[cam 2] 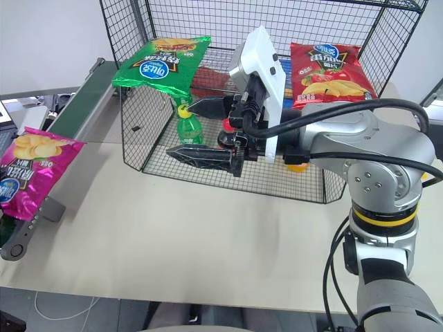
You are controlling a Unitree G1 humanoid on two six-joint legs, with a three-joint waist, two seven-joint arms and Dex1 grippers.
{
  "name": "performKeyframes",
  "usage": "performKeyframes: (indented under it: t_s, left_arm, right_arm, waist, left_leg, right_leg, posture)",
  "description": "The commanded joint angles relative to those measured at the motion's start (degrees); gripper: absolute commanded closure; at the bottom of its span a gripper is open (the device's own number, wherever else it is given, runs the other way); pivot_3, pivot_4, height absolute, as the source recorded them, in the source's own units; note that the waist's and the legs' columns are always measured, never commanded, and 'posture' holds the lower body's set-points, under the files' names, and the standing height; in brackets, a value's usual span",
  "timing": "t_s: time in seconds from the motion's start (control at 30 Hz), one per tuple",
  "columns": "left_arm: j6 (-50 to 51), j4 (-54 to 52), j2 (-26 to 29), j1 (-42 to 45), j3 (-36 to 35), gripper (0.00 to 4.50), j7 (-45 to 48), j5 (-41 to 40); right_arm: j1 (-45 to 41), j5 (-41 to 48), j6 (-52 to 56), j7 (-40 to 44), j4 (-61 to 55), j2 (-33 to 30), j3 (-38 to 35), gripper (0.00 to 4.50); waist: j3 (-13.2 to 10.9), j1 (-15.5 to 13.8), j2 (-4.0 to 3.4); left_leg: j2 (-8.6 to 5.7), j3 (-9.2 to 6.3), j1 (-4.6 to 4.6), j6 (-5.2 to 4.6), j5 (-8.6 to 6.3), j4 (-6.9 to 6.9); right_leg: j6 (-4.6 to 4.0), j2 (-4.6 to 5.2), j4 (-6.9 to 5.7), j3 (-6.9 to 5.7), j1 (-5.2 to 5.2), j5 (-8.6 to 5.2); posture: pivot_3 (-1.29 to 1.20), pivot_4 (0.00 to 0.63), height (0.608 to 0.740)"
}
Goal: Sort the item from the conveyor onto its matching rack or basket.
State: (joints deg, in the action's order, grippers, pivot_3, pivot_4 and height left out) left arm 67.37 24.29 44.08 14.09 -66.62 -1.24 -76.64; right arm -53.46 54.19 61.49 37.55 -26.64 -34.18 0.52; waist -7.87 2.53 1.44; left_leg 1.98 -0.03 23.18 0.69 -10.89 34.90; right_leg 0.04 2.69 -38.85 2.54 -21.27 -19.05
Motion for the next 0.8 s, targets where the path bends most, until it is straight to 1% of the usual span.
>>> performKeyframes:
  t_s: [0.03, 0.07, 0.1, 0.13, 0.17, 0.3, 0.4, 0.47, 0.57, 0.63, 0.8]
  left_arm:
    - [-1.1, -3.6, 0.8, 0.1, -1.0, 2.90, 0.6, -2.6]
    - [-1.1, -4.0, 0.8, 0.4, -1.0, 3.37, 0.4, -3.1]
    - [-1.0, -4.9, 0.7, 0.7, -0.9, 3.75, 0.3, -4.0]
    - [-0.7, -5.9, 0.7, 1.0, -0.6, 4.28, 0.1, -5.1]
    - [-0.4, -6.9, 0.6, 1.5, -0.2, 4.40, -0.3, -6.5]
    - [0.7, -11.5, 1.5, 4.3, 3.6, 4.40, -2.0, -11.4]
    - [1.3, -14.4, 2.7, 6.7, 6.2, 4.40, -3.1, -19.6]
    - [2.2, -16.3, 4.7, 6.7, 8.6, 4.40, -3.2, -25.5]
    - [3.5, -19.2, 9.2, 4.7, 12.8, 4.40, -2.4, -33.9]
    - [5.3, -20.3, 12.4, 2.9, 14.7, 4.40, -0.2, -36.1]
    - [11.0, -20.9, 20.4, -2.0, 16.6, 4.40, 8.9, -36.4]
  right_arm:
    - [-1.7, -1.4, -2.4, 1.2, 0.0, -0.4, -0.2, 0.00]
    - [-1.7, -1.8, -2.6, 1.5, 0.4, -0.4, 0.0, 0.00]
    - [-1.7, -2.1, -2.8, 1.7, 0.7, -0.3, 0.1, 0.00]
    - [-1.7, -2.5, -3.1, 2.0, 1.0, -0.3, 0.3, 0.00]
    - [-1.5, -3.1, -3.5, 2.4, 1.3, -0.4, 0.5, 0.00]
    - [-0.1, -5.0, -4.9, 3.5, 1.9, -0.6, 0.9, 0.00]
    - [0.9, -6.0, -5.7, 4.1, 2.0, -0.7, 0.6, 0.00]
    - [1.6, -6.4, -6.2, 4.7, 1.7, -1.1, 0.2, 0.00]
    - [2.7, -5.9, -6.2, 5.5, 1.2, -2.0, -0.9, 0.00]
    - [3.5, -5.6, -6.2, 5.9, 0.9, -2.6, -1.4, 0.00]
    - [4.8, -5.1, -6.0, 6.0, 0.5, -3.3, -2.4, 0.00]
  waist:
    - [0.0, 0.0, 0.00]
    - [0.0, 0.0, 0.00]
    - [0.0, 0.0, 0.01]
    - [0.0, 0.0, 0.01]
    - [0.0, -0.1, 0.02]
    - [0.0, -0.2, 0.04]
    - [0.0, -0.3, 0.07]
    - [0.0, -0.2, 0.09]
    - [-0.1, 0.1, 0.10]
    - [-0.1, 0.1, 0.07]
    - [-0.1, 0.1, 0.01]
  left_leg:
    - [0.00, -0.01, 0.01, 0.00, 0.00, 0.00]
    - [0.00, -0.01, 0.01, 0.00, 0.00, -0.01]
    - [0.00, -0.01, 0.00, 0.00, 0.00, -0.02]
    - [0.00, 0.00, 0.01, 0.00, 0.00, -0.01]
    - [0.00, -0.01, 0.02, 0.00, 0.00, -0.01]
    - [-0.02, -0.02, 0.04, 0.01, 0.00, 0.00]
    - [-0.03, -0.02, 0.08, 0.01, 0.00, 0.00]
    - [-0.03, -0.02, 0.09, 0.01, 0.00, 0.00]
    - [-0.01, -0.01, 0.07, 0.01, 0.00, -0.02]
    - [-0.01, 0.03, 0.02, 0.03, 0.01, -0.06]
    - [-0.04, 0.11, -0.07, 0.07, 0.04, -0.08]
  right_leg:
    - [0.00, 0.00, 0.00, 0.00, -0.01, 0.00]
    - [0.00, 0.00, 0.00, 0.00, -0.01, 0.00]
    - [0.00, 0.00, 0.00, 0.01, -0.01, 0.00]
    - [0.00, 0.00, 0.00, 0.01, -0.01, 0.00]
    - [0.00, 0.00, 0.02, 0.00, -0.01, 0.00]
    - [-0.01, 0.00, 0.05, 0.00, 0.01, 0.00]
    - [0.00, 0.00, 0.08, 0.00, 0.01, 0.00]
    - [0.00, -0.02, 0.08, 0.00, 0.00, 0.00]
    - [0.00, -0.07, 0.08, -0.01, 0.00, 0.00]
    - [0.00, -0.08, 0.05, 0.00, -0.01, 0.00]
    - [-0.01, -0.18, 0.05, -0.05, 0.00, -0.01]
  posture:
    - [0.00, 0.150, 0.740]
    - [0.00, 0.150, 0.740]
    - [0.00, 0.150, 0.740]
    - [0.00, 0.150, 0.740]
    - [0.00, 0.150, 0.740]
    - [0.00, 0.150, 0.740]
    - [0.00, 0.150, 0.740]
    - [0.00, 0.150, 0.740]
    - [0.00, 0.150, 0.740]
    - [0.00, 0.150, 0.740]
    - [0.00, 0.150, 0.740]
